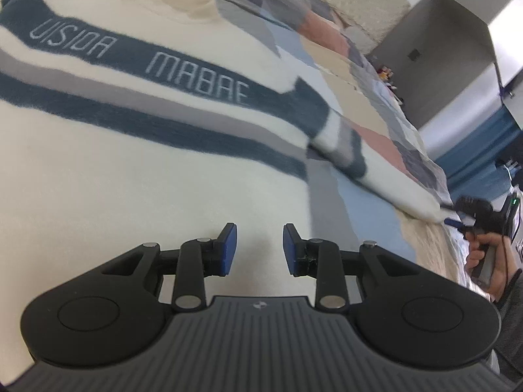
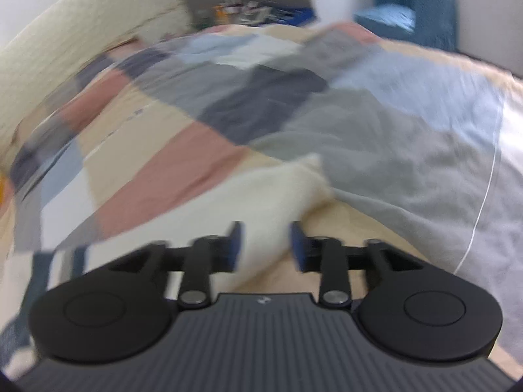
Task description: Fold large clothes
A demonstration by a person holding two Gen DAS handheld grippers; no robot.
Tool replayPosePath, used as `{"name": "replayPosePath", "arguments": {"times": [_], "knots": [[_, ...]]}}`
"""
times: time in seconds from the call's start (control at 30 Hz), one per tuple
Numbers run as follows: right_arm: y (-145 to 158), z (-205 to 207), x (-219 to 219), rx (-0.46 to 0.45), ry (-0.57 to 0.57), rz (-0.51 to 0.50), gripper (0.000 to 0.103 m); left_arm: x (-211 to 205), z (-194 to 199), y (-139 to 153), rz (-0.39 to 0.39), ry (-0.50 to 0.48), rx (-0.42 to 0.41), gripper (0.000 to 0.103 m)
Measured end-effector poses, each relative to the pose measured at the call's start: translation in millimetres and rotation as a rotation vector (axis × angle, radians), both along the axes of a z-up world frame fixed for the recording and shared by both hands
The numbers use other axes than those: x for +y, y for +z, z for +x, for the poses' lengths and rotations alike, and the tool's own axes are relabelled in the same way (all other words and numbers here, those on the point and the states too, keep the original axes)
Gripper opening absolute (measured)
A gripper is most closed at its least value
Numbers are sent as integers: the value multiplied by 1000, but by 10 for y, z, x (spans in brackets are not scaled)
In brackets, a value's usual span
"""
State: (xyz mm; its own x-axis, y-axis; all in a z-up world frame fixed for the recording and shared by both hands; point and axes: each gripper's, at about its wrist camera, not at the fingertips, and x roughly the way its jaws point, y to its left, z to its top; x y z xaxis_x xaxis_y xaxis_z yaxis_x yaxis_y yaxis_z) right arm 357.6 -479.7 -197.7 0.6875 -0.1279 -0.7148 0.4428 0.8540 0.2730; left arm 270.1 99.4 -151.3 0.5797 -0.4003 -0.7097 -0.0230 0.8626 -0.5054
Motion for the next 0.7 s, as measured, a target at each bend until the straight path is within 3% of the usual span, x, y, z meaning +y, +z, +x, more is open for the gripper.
{"name": "replayPosePath", "arguments": {"times": [0.07, 0.27, 0.53, 0.7], "knots": [[164, -124, 154, -15, 52, 11, 62, -54, -79, 55, 9, -17, -9, 36], [734, -565, 768, -96, 267, 56, 62, -248, -371, 222, 54, -44, -57, 39], [1404, -1204, 1675, -135, 479, 88, 62, -235, -850, 353, 65, -22, -70, 40], [1603, -1488, 2221, -130, 538, 239, 62, -313, -1104, 354, 70, -38, -57, 44]]}}
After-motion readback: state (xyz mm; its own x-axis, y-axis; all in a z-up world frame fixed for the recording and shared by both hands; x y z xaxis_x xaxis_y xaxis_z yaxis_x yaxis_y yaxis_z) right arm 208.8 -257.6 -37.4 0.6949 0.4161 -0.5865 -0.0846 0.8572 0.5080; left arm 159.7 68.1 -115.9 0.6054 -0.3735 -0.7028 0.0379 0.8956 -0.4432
